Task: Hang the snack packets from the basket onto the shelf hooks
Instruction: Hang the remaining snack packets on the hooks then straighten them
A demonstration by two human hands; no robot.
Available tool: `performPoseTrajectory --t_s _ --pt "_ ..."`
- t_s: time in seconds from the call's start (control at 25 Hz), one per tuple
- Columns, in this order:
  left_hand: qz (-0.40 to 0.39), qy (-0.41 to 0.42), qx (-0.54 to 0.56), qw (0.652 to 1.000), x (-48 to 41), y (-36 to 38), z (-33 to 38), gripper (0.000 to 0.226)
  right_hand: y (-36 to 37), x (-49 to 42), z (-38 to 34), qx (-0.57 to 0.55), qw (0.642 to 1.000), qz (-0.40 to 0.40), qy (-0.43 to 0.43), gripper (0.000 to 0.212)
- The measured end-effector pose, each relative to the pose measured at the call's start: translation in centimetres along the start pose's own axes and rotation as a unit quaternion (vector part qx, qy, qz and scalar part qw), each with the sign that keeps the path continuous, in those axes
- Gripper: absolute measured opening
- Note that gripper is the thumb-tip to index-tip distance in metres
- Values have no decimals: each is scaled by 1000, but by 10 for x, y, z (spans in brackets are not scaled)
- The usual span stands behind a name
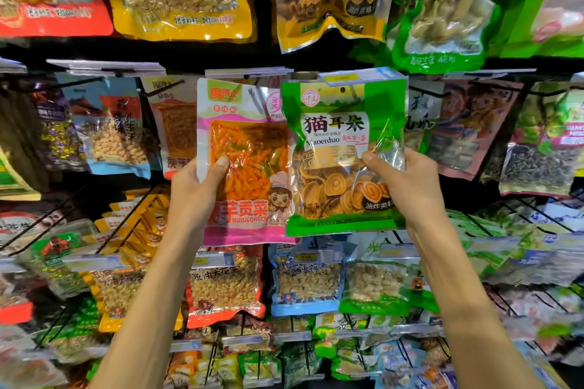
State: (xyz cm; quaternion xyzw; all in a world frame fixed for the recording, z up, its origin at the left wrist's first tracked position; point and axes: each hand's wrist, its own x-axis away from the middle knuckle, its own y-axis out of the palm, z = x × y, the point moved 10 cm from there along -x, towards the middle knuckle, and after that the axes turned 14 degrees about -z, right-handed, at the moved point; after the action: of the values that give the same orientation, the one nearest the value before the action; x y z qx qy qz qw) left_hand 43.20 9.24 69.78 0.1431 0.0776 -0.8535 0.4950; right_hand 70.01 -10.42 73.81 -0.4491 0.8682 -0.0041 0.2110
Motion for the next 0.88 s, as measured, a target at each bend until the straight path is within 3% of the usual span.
performPoseTrajectory --t_s 0.56,0.76,0.88 --pt "8 11 -6 1000 -9 1 -12 25 0 -13 12 -5 1000 -16 -7 8" --pt "19 15 -33 999 -30 2 -18 21 5 -43 32 3 999 -15 42 23" --pt "45 6 -54 997 -50 0 -23 17 9 -69 44 -24 997 -19 70 13"
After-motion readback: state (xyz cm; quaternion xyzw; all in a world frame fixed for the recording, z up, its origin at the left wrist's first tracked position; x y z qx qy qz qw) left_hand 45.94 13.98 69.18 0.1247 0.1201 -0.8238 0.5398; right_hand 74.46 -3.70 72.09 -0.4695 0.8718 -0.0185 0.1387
